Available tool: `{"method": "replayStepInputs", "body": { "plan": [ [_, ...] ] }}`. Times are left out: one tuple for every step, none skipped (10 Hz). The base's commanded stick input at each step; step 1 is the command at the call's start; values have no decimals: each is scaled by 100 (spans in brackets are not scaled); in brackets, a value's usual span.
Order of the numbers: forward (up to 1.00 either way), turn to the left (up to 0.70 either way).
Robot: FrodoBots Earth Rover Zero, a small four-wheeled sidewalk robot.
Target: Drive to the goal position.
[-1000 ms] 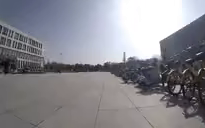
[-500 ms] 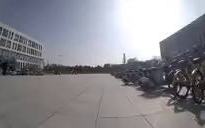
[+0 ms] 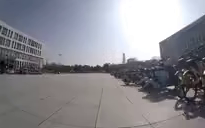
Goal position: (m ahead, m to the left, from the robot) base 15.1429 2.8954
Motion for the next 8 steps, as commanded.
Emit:
{"method": "replayStepInputs", "body": {
  "plan": [
    [50, 0],
    [50, 0],
    [50, 0],
    [50, 0],
    [50, 0],
    [50, 0],
    [50, 0],
    [50, 0]
  ]
}}
